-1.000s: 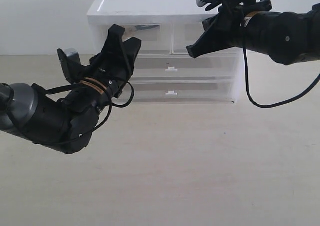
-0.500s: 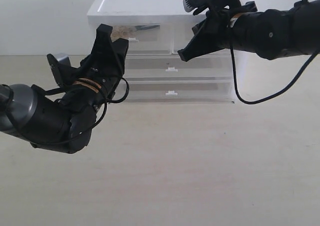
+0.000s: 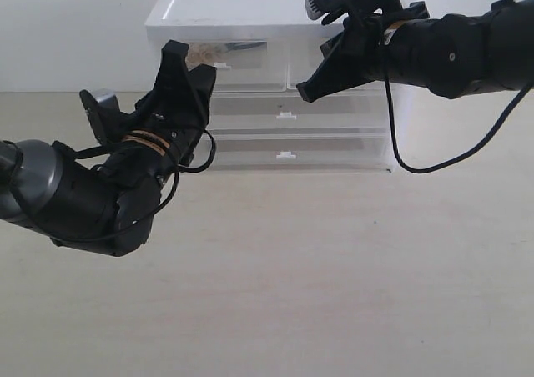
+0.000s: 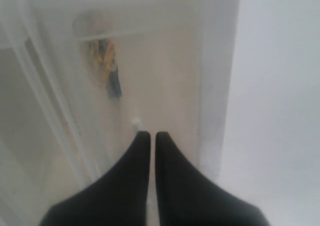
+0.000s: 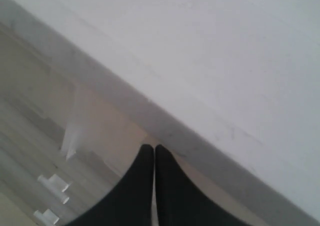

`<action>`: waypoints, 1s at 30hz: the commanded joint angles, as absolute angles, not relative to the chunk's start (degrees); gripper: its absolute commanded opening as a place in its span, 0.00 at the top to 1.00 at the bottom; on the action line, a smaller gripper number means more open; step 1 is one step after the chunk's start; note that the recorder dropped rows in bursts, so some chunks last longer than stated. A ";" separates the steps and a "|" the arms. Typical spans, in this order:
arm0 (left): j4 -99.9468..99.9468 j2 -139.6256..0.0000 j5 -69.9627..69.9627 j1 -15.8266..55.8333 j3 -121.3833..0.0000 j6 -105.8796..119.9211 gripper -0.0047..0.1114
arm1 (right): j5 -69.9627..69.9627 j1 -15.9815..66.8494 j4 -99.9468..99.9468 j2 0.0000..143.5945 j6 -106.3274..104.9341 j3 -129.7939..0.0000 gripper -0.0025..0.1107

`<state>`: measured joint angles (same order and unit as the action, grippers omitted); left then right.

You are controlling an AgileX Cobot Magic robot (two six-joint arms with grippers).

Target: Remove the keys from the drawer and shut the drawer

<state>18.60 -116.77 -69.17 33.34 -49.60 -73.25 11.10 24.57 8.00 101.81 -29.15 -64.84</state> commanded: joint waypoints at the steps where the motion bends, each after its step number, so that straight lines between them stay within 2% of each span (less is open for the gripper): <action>1: 15.54 -116.71 -66.53 33.24 -49.39 -76.53 0.92 | 15.09 23.83 8.87 101.80 -29.02 -65.93 0.98; 15: 14.72 -116.71 -67.67 33.24 -49.39 -76.68 0.92 | 14.86 23.83 8.87 101.80 -29.02 -65.93 0.98; 18: 13.00 -116.71 -67.67 33.24 -49.39 -77.78 0.82 | 14.73 23.83 8.87 101.80 -29.02 -65.93 0.98; 20: 11.79 -116.71 -67.56 33.24 -49.39 -77.78 0.69 | 14.73 23.83 8.87 101.80 -29.02 -65.93 0.98; 21: 11.55 -116.71 -67.41 33.24 -49.39 -78.79 0.54 | 14.73 23.83 8.87 101.80 -29.02 -65.93 0.98; 23: 13.82 -116.71 -66.64 33.24 -49.39 -78.86 0.39 | 14.73 23.83 8.87 101.80 -29.02 -65.93 0.98; 30: 19.07 -116.71 -65.41 33.24 -50.36 -78.86 0.37 | 14.74 23.83 8.87 101.80 -28.90 -65.93 0.98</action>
